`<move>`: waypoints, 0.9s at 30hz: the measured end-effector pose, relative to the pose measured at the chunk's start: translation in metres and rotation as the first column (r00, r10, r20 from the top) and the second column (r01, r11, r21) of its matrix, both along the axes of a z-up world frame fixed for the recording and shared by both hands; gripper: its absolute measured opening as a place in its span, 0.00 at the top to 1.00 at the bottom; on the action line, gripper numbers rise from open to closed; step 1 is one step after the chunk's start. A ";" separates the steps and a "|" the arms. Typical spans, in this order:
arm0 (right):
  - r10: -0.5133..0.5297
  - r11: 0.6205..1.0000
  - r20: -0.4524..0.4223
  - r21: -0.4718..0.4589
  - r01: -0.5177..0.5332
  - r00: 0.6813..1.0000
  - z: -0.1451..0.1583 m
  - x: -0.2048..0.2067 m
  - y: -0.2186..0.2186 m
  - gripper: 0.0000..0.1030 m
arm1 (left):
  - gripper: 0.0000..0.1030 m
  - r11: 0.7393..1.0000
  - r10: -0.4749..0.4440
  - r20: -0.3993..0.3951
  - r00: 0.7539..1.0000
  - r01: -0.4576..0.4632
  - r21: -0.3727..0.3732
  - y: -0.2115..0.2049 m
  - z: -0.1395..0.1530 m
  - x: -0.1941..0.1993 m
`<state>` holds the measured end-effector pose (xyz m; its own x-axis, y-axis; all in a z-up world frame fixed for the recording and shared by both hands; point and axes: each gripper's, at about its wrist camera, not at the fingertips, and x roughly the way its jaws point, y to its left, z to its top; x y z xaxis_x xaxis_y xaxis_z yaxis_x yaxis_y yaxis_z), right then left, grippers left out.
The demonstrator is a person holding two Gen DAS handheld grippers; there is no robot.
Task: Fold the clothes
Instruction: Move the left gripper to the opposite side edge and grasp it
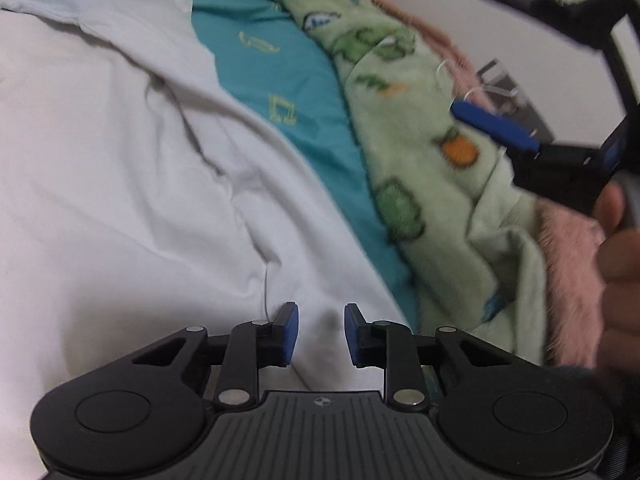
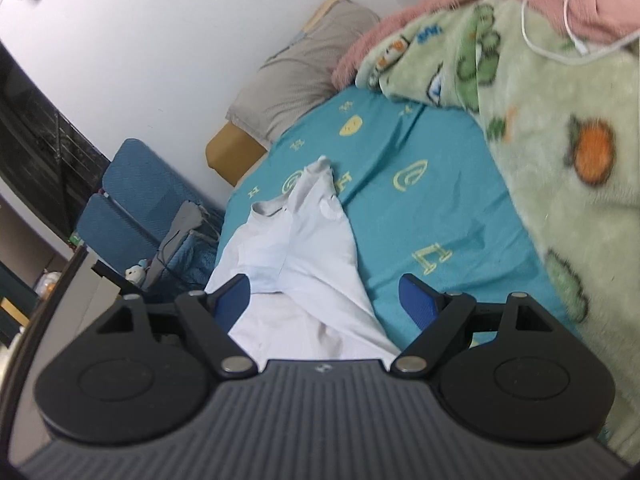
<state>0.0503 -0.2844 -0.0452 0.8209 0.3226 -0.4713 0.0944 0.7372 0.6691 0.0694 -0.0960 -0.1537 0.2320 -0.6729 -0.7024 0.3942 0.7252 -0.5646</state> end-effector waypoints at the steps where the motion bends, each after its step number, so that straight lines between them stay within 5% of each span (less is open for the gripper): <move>1: 0.003 1.000 -0.006 0.006 -0.003 1.000 -0.002 0.001 0.000 0.19 | 0.75 1.000 -0.003 -0.006 1.000 0.003 0.017 -0.002 -0.005 0.000; 8: 0.006 0.999 -0.042 0.050 -0.004 0.999 -0.011 0.004 -0.002 0.19 | 0.72 0.998 0.049 -0.073 0.996 -0.051 -0.022 0.008 -0.010 0.006; 19: 0.024 0.995 -0.087 0.100 -0.015 0.996 -0.022 0.010 -0.001 0.19 | 0.72 0.996 0.075 -0.135 0.988 -0.067 0.058 0.014 -0.005 -0.006; 27: 0.022 0.995 -0.117 0.101 -0.010 0.993 -0.027 0.013 0.001 0.19 | 0.72 0.999 0.028 -0.257 0.966 -0.034 -0.018 0.016 -0.014 -0.003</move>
